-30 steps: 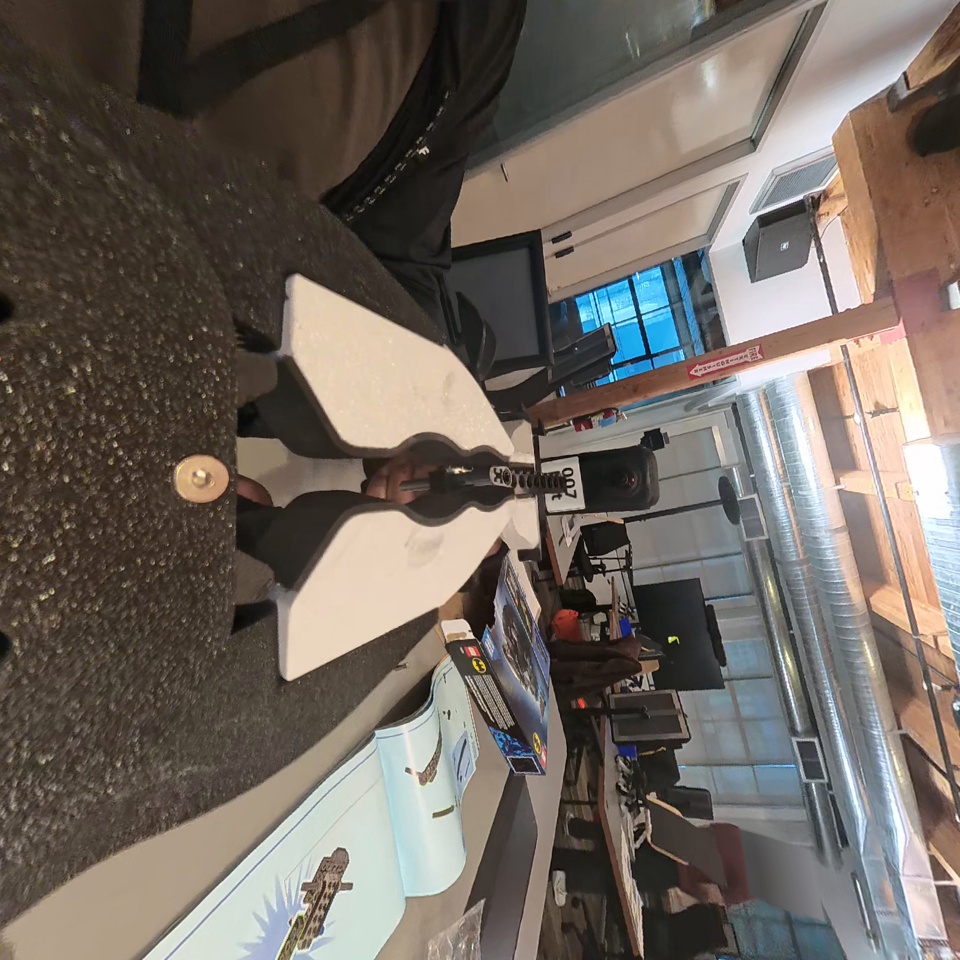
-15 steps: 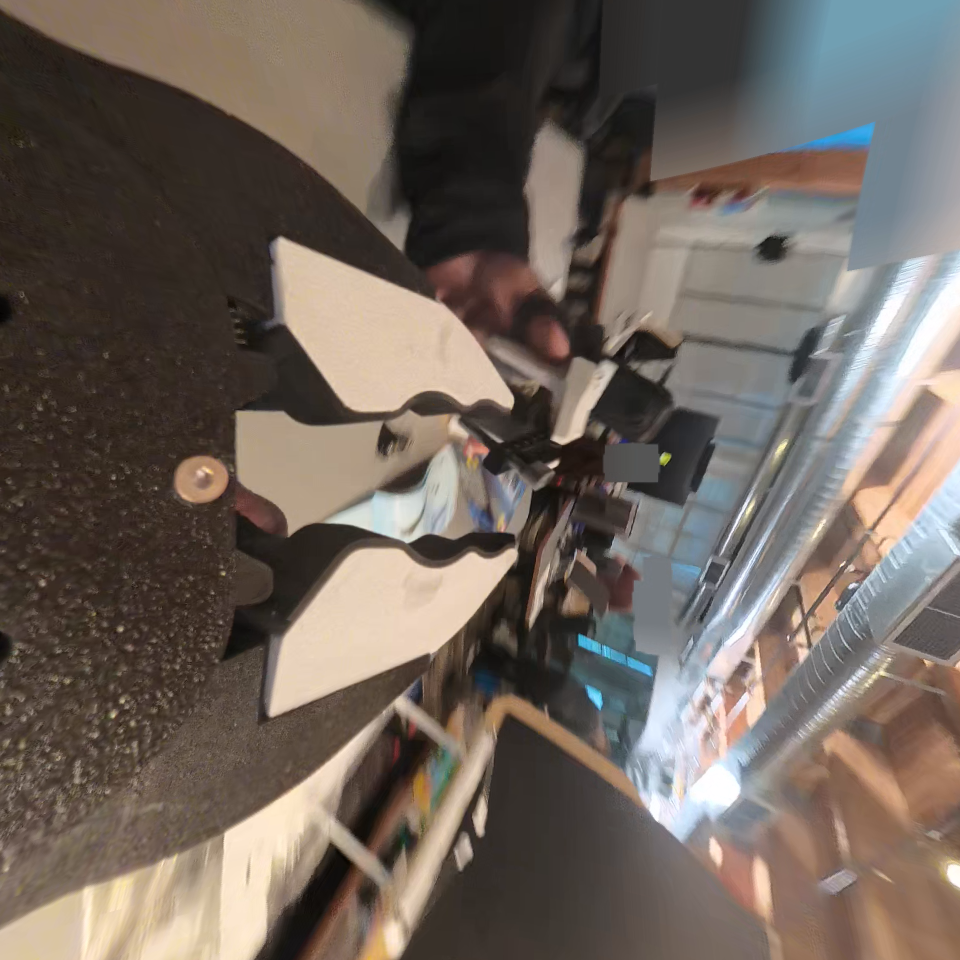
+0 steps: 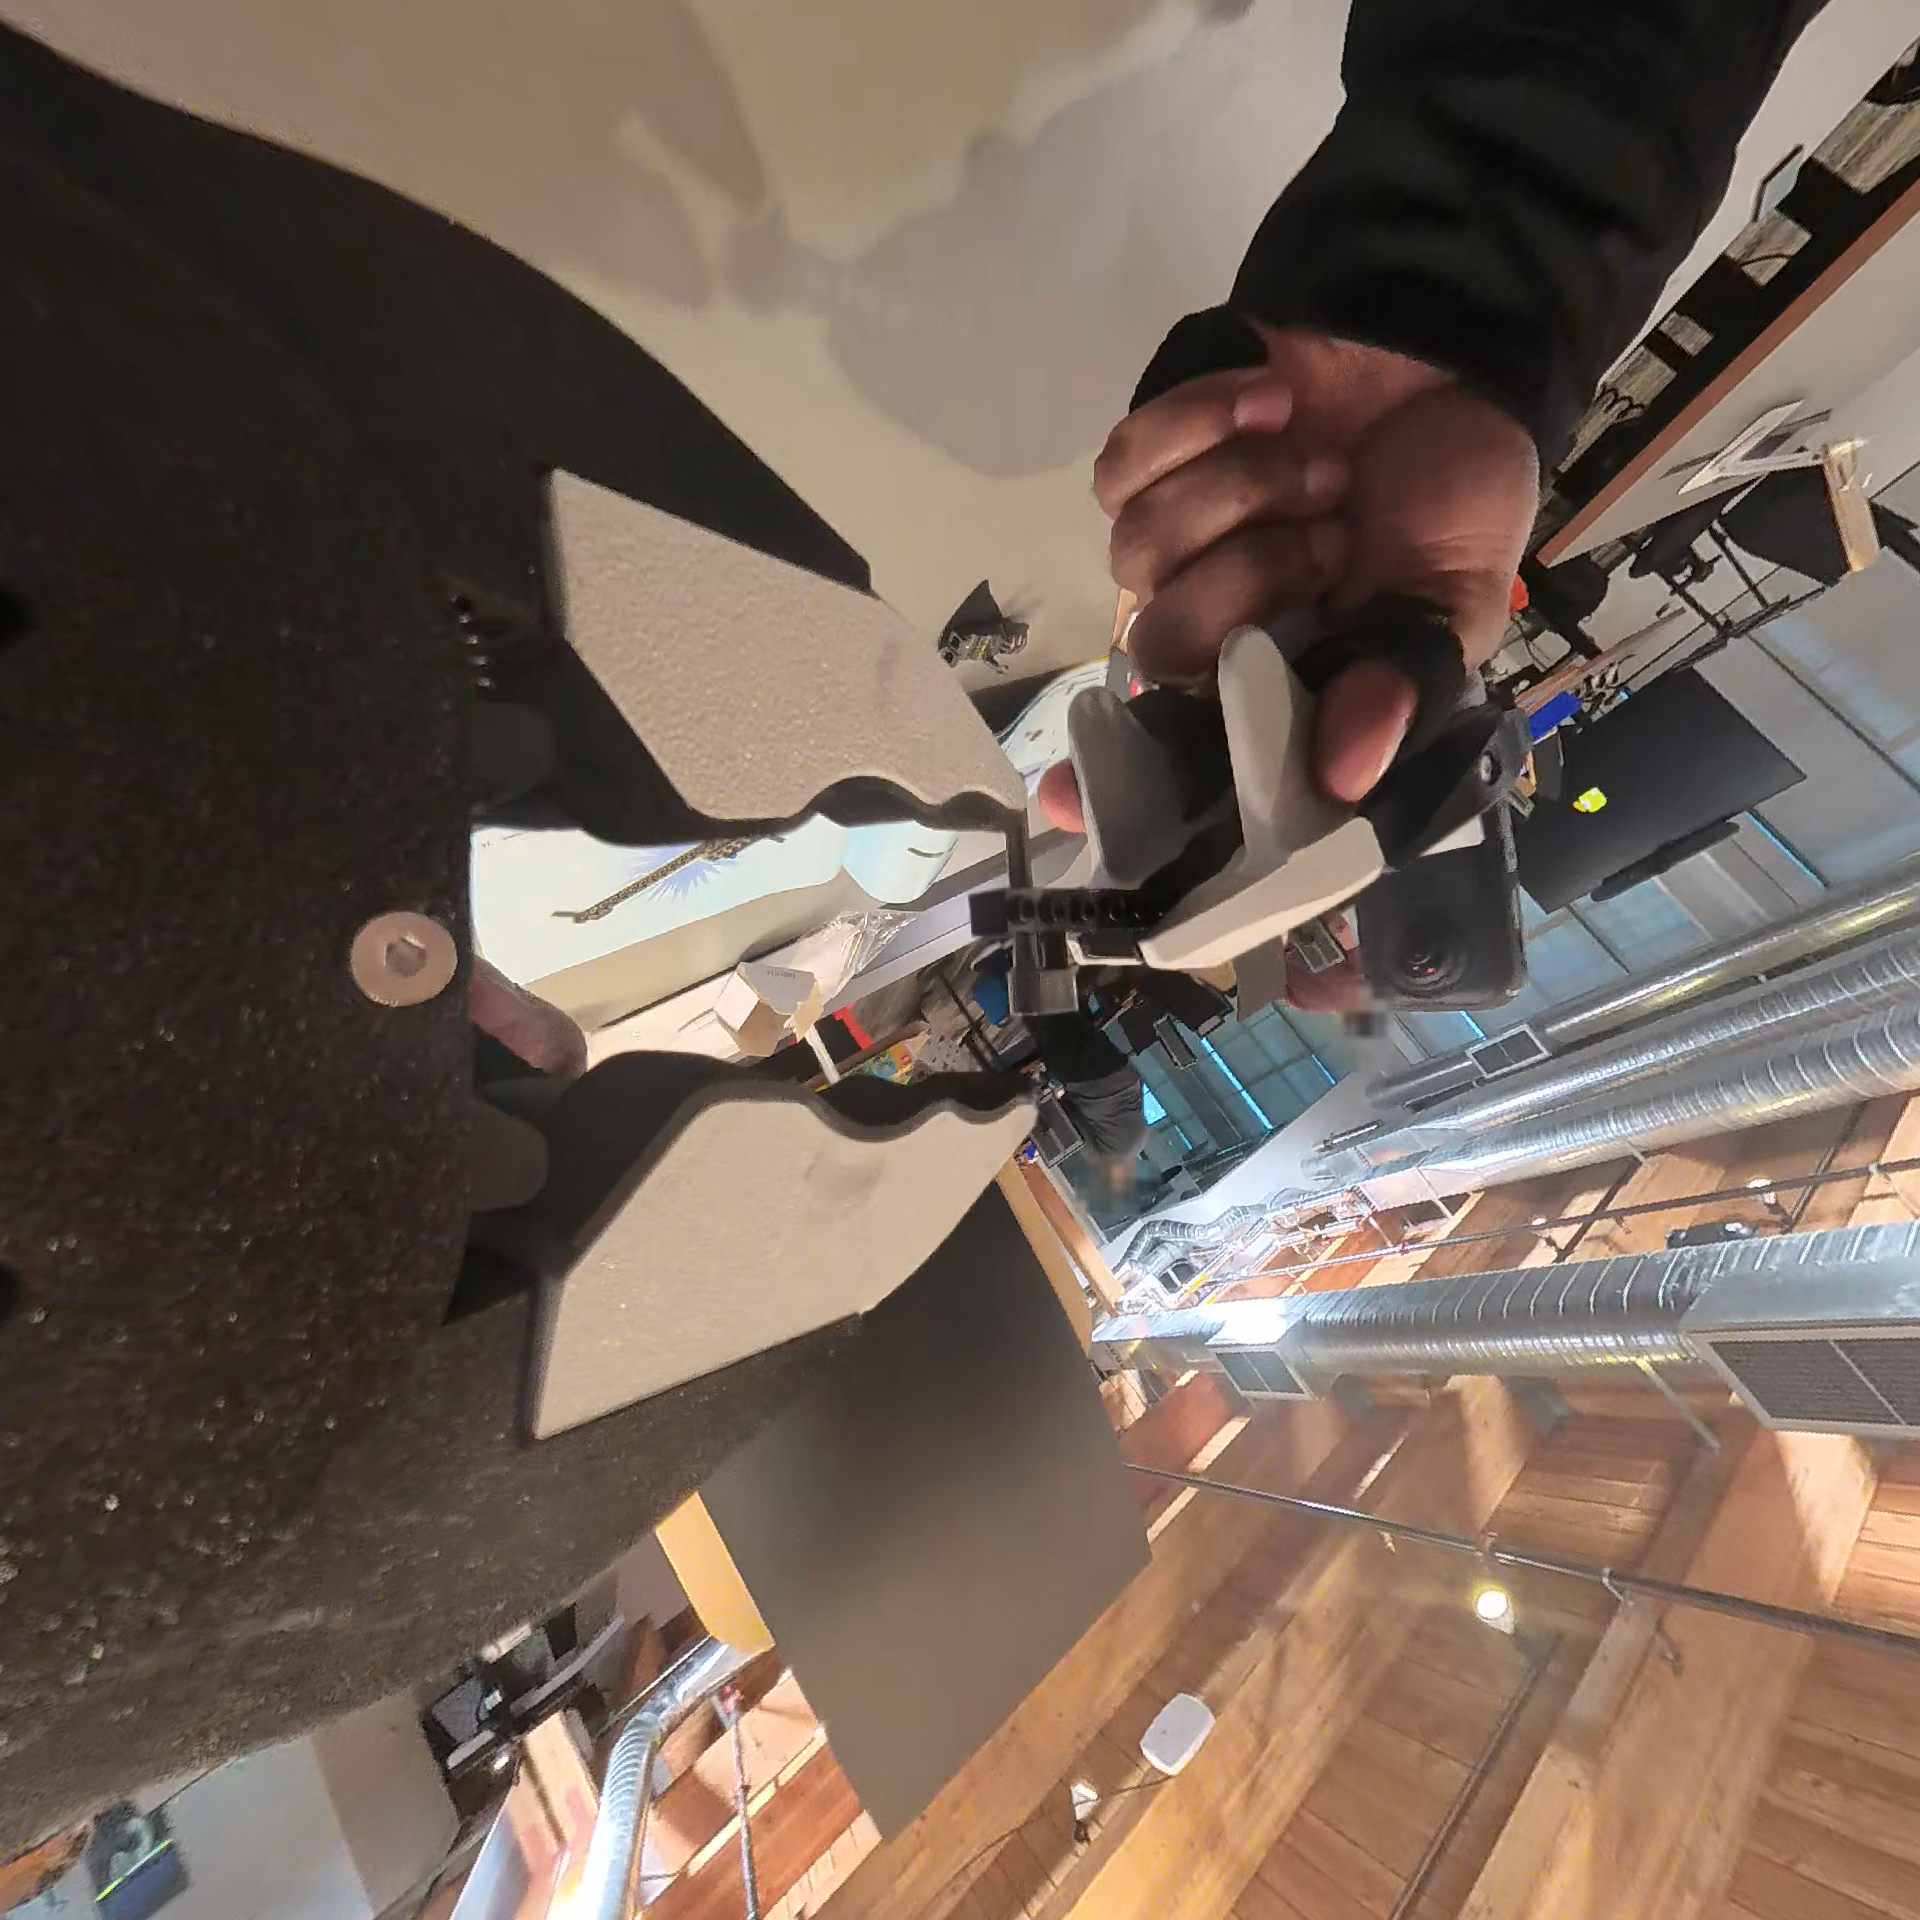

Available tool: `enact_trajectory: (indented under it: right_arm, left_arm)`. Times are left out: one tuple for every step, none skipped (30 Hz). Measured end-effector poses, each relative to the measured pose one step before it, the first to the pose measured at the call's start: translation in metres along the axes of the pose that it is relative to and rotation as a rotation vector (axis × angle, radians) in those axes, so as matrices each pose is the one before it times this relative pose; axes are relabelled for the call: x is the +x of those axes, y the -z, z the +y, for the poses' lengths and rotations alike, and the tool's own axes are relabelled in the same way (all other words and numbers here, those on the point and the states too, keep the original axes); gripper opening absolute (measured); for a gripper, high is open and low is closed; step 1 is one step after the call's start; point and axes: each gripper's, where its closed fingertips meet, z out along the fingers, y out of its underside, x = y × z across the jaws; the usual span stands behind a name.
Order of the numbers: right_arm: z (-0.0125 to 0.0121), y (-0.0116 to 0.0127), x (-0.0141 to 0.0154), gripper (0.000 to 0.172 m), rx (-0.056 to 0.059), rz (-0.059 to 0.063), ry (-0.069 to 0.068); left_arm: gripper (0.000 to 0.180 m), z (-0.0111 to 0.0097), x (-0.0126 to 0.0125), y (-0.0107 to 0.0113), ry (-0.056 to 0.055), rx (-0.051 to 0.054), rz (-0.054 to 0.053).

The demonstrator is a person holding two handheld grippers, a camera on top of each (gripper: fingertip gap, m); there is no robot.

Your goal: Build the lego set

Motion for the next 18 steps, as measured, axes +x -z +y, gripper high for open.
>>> enact_trajectory:
  right_arm:
    - [-0.00073, 0.00171, 0.00038, 0.044, 0.0073, -0.0063, -0.0005]
    - [-0.00037, 0.00139, 0.00043, 0.043, 0.0053, -0.0055, -0.0032]
    - [0.00006, 0.00095, 0.0003, 0.043, 0.0019, -0.0045, -0.0036]
    - [0.00052, 0.00042, -0.00033, 0.042, -0.0009, -0.0055, -0.0012]
    - [0.00084, 0.00002, -0.00114, 0.04, -0.0033, -0.0076, 0.0027]
    - [0.00108, -0.00031, -0.00178, 0.039, -0.0058, -0.0087, 0.0063]
    - [0.00094, -0.00033, -0.00162, 0.038, -0.0053, -0.0063, 0.0083]
    - [0.00014, -0.00025, -0.00111, 0.036, -0.0012, -0.0035, 0.007]
    - [-0.00011, 0.00004, -0.00055, 0.034, 0.0008, -0.0013, 0.0033]
    - [0.00005, 0.00001, -0.00025, 0.031, -0.0005, -0.0009, 0.0001]
    - [0.00026, -0.00002, -0.00034, 0.028, -0.0008, -0.0019, 0.0007]
    - [0.00029, 0.00001, -0.00068, 0.028, -0.0007, -0.0025, 0.0035]
    - [0.00067, -0.00011, -0.00062, 0.027, -0.0028, -0.0023, 0.0031]
    - [0.00072, -0.00007, -0.00028, 0.026, -0.0034, -0.0023, -0.0005]
    - [0.0005, 0.00002, -0.0002, 0.026, -0.0021, -0.0033, -0.004]
    - [0.00026, 0.0001, -0.00004, 0.025, -0.0002, -0.002, -0.0044]
    - [-0.00013, 0.00014, 0.00019, 0.024, 0.0007, -0.0005, -0.003]
    - [0.00008, 0.00007, 0.00032, 0.024, -0.0003, -0.0001, -0.0044]
  left_arm:
    - [0.012, 0.00102, 0.00021, -0.00055, 0.0, -0.0056, 0.0019]
    - [0.012, 0.00052, 0.00055, -0.00034, 0.0017, -0.003, 0.0045]
    - [0.011, 0.00081, 0.00055, -0.00043, 0.0025, -0.0045, 0.0049]
    - [0.011, 0.00086, 0.00031, -0.00057, 0.0004, -0.0043, 0.002]
    - [0.012, 0.00099, 0.00014, -0.00065, 0.0002, -0.0052, 0.0008]
    - [0.012, 0.00112, 0.00017, -0.00067, 0.0015, -0.0057, 0.0012]
    - [0.012, 0.00097, -0.00031, -0.00052, 0.0026, -0.005, -0.0013]
    - [0.012, 0.00031, -0.00063, -0.0003, 0.0016, 0.0, -0.0028]
    - [0.012, -0.0005, -0.00007, 0.00007, 0.0031, 0.0041, 0.0013]
    - [0.012, -0.00018, 0.00005, 0.00013, 0.0036, 0.0026, 0.0018]
    - [0.012, -0.00018, -0.00042, 0.00001, 0.0023, 0.0021, -0.0015]
    - [0.011, 0.00042, -0.00056, -0.0001, 0.0027, -0.0009, -0.0016]
    - [0.012, 0.00033, -0.00059, -0.00015, 0.0037, -0.0001, -0.001]
    - [0.012, 0.00031, -0.00055, 0.00005, 0.0036, 0.0, -0.0011]
    - [0.012, 0.00038, -0.00065, -0.00014, 0.0055, -0.0003, 0.0003]
    - [0.012, 0.00011, -0.00018, -0.0001, 0.0069, 0.0023, 0.003]
    - [0.012, -0.00028, 0.00016, -0.00021, 0.0066, 0.0048, 0.005]
    - [0.012, -0.00032, -0.00009, -0.00018, 0.0036, 0.0058, 0.0033]
